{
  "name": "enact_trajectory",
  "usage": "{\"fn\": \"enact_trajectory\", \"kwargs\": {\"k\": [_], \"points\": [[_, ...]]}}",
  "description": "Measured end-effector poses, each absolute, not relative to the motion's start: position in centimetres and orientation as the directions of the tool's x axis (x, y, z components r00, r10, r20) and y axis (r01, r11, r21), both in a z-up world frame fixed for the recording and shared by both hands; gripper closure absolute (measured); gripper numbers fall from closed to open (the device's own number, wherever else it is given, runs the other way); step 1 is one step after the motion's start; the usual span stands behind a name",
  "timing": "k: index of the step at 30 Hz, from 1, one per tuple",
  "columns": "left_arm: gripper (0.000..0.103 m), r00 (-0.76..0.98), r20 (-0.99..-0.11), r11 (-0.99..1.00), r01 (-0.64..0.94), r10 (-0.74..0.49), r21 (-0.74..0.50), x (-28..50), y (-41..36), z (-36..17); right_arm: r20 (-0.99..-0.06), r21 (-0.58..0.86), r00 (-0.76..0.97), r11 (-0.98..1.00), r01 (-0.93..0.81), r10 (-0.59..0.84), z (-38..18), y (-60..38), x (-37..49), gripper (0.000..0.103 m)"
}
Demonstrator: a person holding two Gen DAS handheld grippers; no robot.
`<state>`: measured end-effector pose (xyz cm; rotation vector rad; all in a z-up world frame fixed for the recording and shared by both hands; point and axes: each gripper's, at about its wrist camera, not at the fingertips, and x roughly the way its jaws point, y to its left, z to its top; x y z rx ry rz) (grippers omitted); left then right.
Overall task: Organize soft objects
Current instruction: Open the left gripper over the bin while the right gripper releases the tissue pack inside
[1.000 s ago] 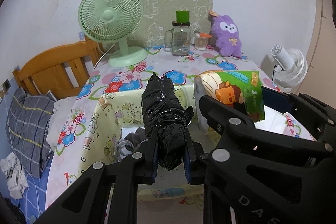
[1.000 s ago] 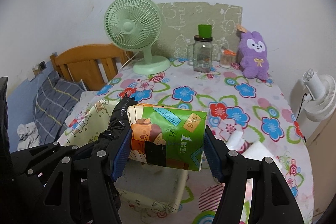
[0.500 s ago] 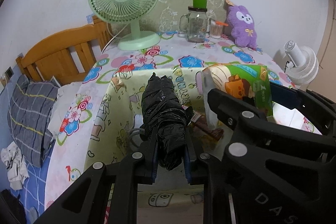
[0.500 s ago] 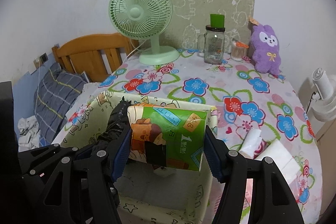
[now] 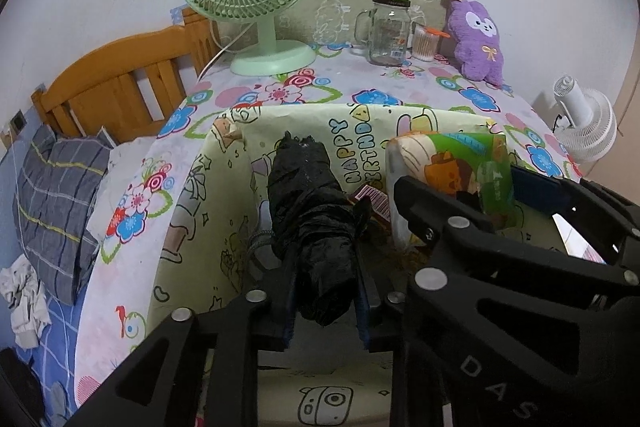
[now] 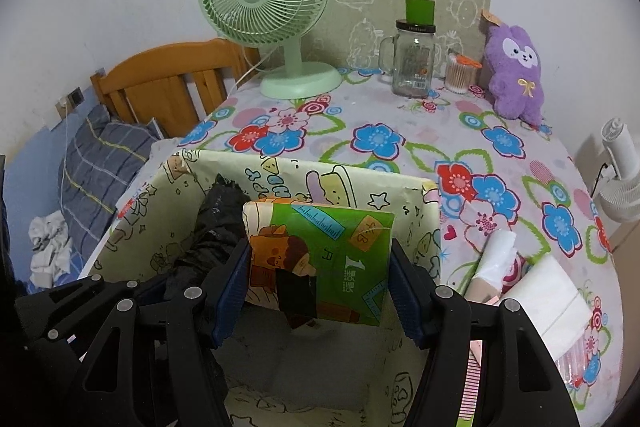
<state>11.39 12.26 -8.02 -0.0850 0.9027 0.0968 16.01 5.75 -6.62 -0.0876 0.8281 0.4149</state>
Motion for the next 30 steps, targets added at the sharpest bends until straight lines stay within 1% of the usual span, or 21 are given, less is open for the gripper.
{"fn": "enact_trajectory", "kwargs": {"k": [4,7,10,12,17,19,21,23,27,30], "points": [[0.076,0.624,-0.780,0.992,-0.125,0.055,-0.030,11.3,12.2,-8.0,-0.730,0.079,0.604,0.917,-0.390,0.320,-6.7,5.8,16.2,0.033],[0.070,0.623,-0.781,0.992,-0.116,0.039,-0.043,11.1,12.1,-8.0,-0.731,0.086,0.597,0.913,-0.399,0.330,-6.7,5.9,16.2,0.030],[0.062,0.625,-0.780,0.992,-0.108,0.022,-0.059,11.0,12.0,-7.8,-0.732,0.095,0.588,0.906,-0.412,0.344,-6.7,5.9,16.3,0.028],[0.054,0.627,-0.779,0.992,-0.103,0.011,-0.069,10.8,11.9,-7.7,-0.731,0.102,0.583,0.902,-0.420,0.354,-6.6,5.8,16.2,0.026],[0.042,0.635,-0.772,0.993,-0.088,-0.009,-0.083,10.5,11.5,-7.2,-0.724,0.108,0.582,0.895,-0.433,0.369,-6.3,5.6,15.8,0.023],[0.038,0.638,-0.770,0.993,-0.083,-0.009,-0.081,10.3,11.2,-6.9,-0.720,0.096,0.594,0.898,-0.429,0.360,-6.1,5.6,15.6,0.016],[0.030,0.644,-0.765,0.993,-0.086,-0.002,-0.076,10.2,11.1,-6.6,-0.708,0.091,0.608,0.901,-0.425,0.358,-5.8,5.3,15.2,0.014],[0.026,0.653,-0.757,0.994,-0.096,0.021,-0.056,9.9,11.0,-6.3,-0.706,0.082,0.612,0.900,-0.428,0.355,-5.6,5.2,15.1,0.013],[0.021,0.656,-0.754,0.993,-0.105,0.033,-0.048,9.9,10.8,-5.9,-0.691,0.078,0.631,0.904,-0.420,0.353,-5.0,4.6,14.7,0.009],[0.018,0.664,-0.747,0.993,-0.107,0.043,-0.038,9.7,10.4,-5.5,-0.682,0.081,0.640,0.907,-0.414,0.353,-4.6,4.1,14.4,0.009]]}}
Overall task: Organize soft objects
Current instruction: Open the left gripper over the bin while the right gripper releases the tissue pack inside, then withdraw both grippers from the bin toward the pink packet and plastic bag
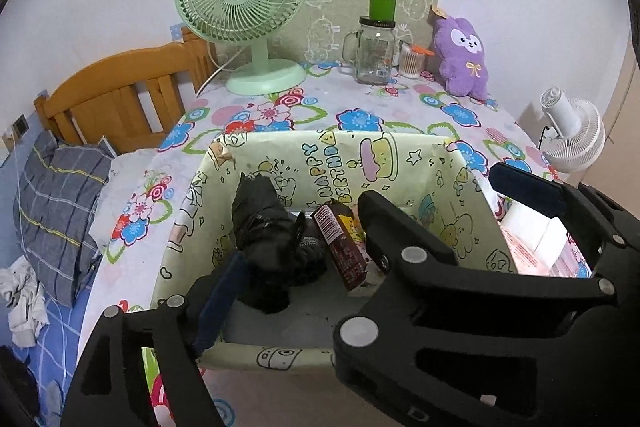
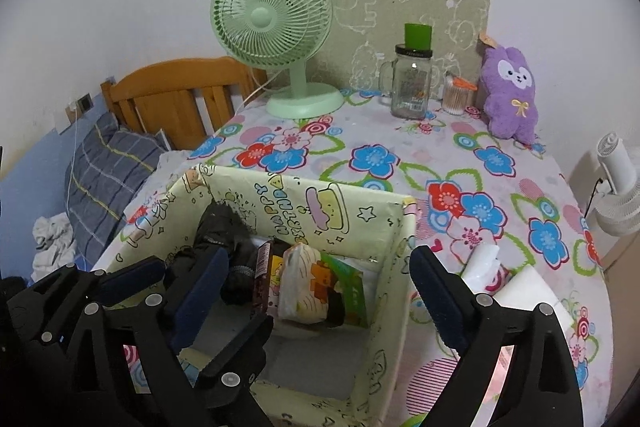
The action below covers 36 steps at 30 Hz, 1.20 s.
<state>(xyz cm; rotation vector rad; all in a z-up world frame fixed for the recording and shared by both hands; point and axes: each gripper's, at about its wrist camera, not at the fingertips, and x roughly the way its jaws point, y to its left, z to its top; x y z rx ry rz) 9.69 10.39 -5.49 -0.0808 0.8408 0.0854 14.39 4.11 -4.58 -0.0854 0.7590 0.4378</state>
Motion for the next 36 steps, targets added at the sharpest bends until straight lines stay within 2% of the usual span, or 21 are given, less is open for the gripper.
{"fn": "enact_trajectory", "kwargs": {"k": [9,36], "points": [[0.011,0.701,-0.708,0.994,-0.110,0.081,0.004,8.7,9.1,-4.0,-0.654,0.068,0.675,0.915,-0.399,0.342,-3.2,2.8,13.4,0.008],[0.009,0.779,-0.624,0.998,-0.051,0.058,0.030,6.1,3.0,-0.4,-0.589,0.096,0.744,0.941,-0.324,0.316,0.2,-4.1,10.3,0.008]]}}
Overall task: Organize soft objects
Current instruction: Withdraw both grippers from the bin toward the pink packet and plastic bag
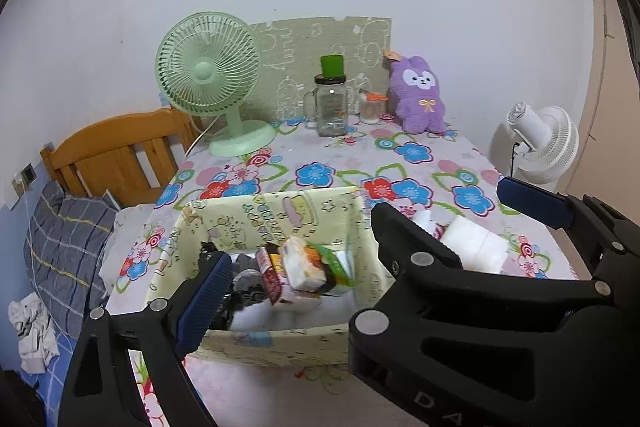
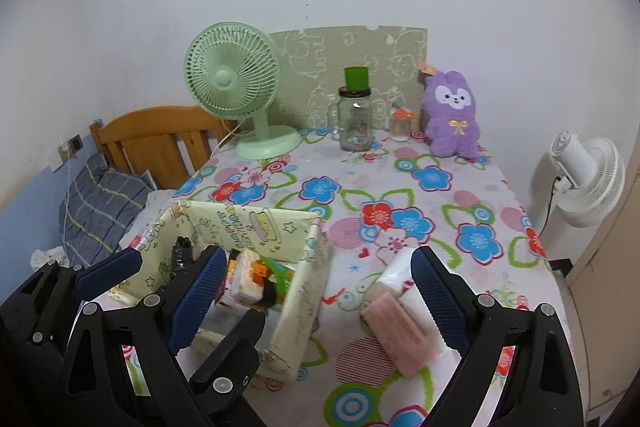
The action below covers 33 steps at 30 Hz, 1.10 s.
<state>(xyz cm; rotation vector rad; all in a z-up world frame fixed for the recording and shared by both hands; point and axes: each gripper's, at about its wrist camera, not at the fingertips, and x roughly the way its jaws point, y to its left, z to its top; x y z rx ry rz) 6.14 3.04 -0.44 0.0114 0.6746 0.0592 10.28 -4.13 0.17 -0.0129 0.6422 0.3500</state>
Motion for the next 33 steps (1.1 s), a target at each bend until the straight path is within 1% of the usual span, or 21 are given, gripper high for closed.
{"fn": "enact_trajectory", "kwargs": {"k": [11,18,29,33], "points": [[0.009,0.790,-0.613,0.999,-0.024,0.034,0.025,5.7,-0.5,-0.1,-0.560,0.097,0.775,0.952,-0.290,0.293,0.7,-7.9,9.2,0.008],[0.009,0.796,-0.605,1.000,0.012,0.006,0.025,5.8,-2.9,-0.3,-0.542,0.063,0.796,0.957,-0.282,0.271,0.9,-10.1,8.7,0.008],[0.009,0.806,-0.590,0.998,0.062,-0.041,0.016,5.8,-6.1,-0.4,-0.519,0.000,0.833,0.974,-0.226,0.193,1.2,-13.5,7.6,0.008],[0.009,0.807,-0.588,0.997,0.075,-0.053,0.014,5.8,-6.8,-0.8,-0.520,0.003,0.834,0.977,-0.213,0.183,0.7,-14.5,7.5,0.008]]}}
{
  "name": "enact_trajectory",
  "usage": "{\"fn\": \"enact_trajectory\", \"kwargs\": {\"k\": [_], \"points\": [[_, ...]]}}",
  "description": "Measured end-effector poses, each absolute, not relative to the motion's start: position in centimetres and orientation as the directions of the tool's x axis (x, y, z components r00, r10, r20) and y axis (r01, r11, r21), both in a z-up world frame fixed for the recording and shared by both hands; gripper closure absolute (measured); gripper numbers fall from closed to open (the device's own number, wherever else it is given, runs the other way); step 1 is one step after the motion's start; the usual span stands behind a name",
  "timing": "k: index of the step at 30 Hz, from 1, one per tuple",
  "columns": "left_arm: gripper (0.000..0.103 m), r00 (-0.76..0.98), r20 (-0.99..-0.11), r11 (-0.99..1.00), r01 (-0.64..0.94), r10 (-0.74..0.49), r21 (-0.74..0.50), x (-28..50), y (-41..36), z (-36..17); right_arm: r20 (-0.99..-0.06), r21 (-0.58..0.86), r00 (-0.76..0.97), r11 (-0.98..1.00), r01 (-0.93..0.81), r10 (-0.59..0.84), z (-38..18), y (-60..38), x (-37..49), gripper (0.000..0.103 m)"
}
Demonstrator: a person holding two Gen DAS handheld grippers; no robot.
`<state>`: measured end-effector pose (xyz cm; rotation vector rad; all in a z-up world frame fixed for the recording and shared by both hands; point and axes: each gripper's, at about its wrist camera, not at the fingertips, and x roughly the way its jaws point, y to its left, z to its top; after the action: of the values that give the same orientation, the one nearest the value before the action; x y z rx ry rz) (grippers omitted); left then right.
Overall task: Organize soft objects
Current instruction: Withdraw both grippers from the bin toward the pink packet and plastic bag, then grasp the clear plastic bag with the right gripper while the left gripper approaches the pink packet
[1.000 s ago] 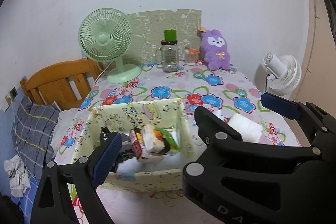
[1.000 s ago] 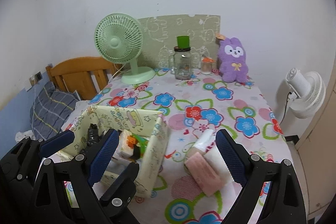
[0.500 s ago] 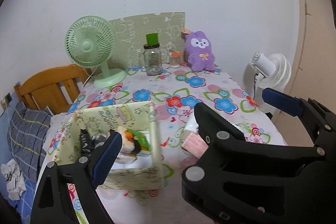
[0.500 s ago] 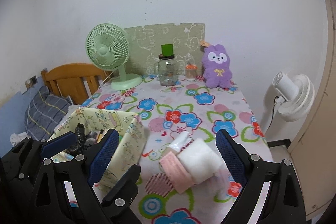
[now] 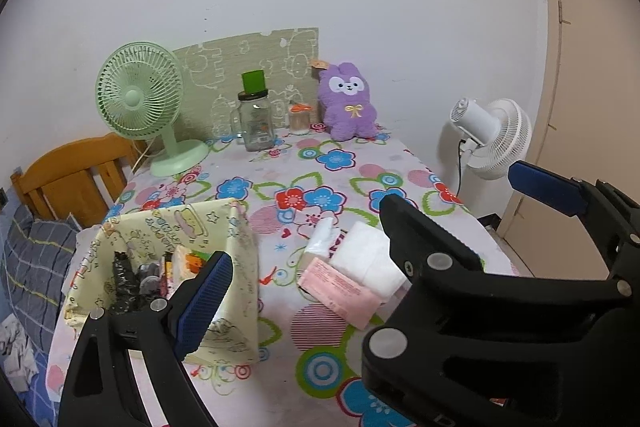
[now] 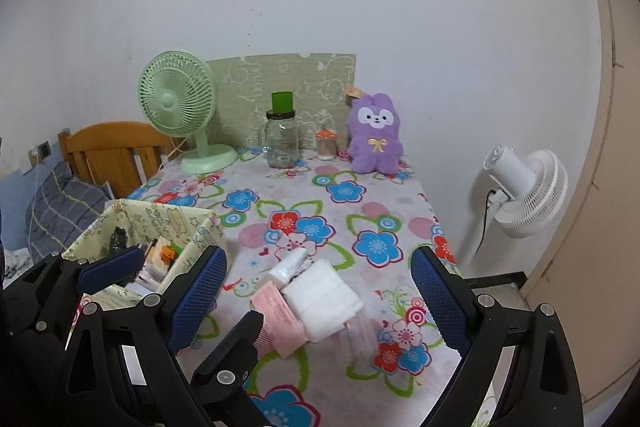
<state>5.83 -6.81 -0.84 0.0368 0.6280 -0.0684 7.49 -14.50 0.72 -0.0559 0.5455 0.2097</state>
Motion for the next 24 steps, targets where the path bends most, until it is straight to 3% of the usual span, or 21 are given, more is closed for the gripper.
{"fn": "enact_trajectory", "kwargs": {"k": [17,24], "points": [[0.012,0.756,-0.646,0.991,0.135,-0.103,0.000,7.7,-9.4,-5.4,-0.574,0.030,0.802,0.983,-0.183,0.167,-4.2,-16.8,8.7,0.008],[0.016,0.723,-0.686,0.993,0.122,-0.086,0.004,8.8,-9.6,-7.9,-0.612,0.045,0.771,0.981,-0.190,0.177,-6.7,-17.4,9.7,0.014]]}}
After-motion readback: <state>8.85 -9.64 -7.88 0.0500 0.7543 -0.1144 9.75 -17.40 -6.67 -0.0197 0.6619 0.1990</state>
